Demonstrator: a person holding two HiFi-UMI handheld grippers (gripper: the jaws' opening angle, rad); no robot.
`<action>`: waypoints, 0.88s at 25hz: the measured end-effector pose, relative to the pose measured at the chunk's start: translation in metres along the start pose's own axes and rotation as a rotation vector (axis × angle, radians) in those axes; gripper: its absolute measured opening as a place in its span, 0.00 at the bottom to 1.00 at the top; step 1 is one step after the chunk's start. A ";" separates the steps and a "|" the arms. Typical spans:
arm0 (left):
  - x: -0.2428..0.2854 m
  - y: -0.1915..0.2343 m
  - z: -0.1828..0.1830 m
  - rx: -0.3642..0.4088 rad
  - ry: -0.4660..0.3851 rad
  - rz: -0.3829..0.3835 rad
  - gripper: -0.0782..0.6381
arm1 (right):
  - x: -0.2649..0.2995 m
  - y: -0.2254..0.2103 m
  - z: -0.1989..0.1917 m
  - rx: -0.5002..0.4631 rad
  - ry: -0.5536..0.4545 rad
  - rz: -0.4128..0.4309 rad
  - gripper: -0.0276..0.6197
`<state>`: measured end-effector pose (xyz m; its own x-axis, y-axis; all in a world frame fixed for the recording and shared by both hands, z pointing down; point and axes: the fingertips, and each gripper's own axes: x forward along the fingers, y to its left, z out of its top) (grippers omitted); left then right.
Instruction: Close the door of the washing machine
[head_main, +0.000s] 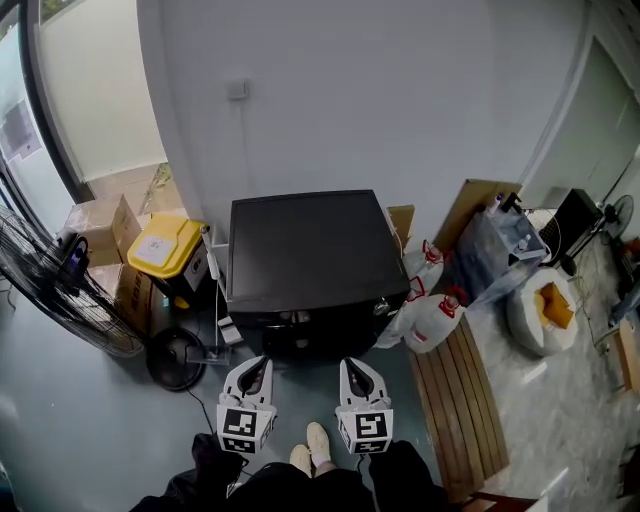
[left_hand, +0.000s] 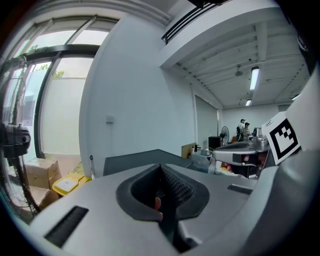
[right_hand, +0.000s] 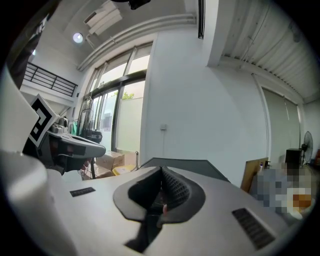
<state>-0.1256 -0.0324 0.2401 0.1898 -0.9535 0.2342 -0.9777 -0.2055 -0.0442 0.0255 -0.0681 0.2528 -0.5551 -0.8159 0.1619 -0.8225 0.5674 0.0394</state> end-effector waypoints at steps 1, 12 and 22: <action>0.000 -0.002 0.000 0.002 0.002 -0.002 0.14 | -0.001 0.000 0.001 -0.002 -0.002 0.001 0.07; -0.008 -0.009 -0.001 0.003 0.000 -0.014 0.14 | -0.011 0.003 0.008 -0.013 -0.013 -0.010 0.07; -0.021 -0.021 -0.002 0.017 0.004 -0.026 0.14 | -0.029 0.006 0.008 -0.017 -0.021 -0.020 0.07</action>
<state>-0.1089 -0.0079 0.2385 0.2151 -0.9469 0.2391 -0.9707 -0.2341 -0.0541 0.0360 -0.0422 0.2403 -0.5411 -0.8292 0.1402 -0.8313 0.5526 0.0596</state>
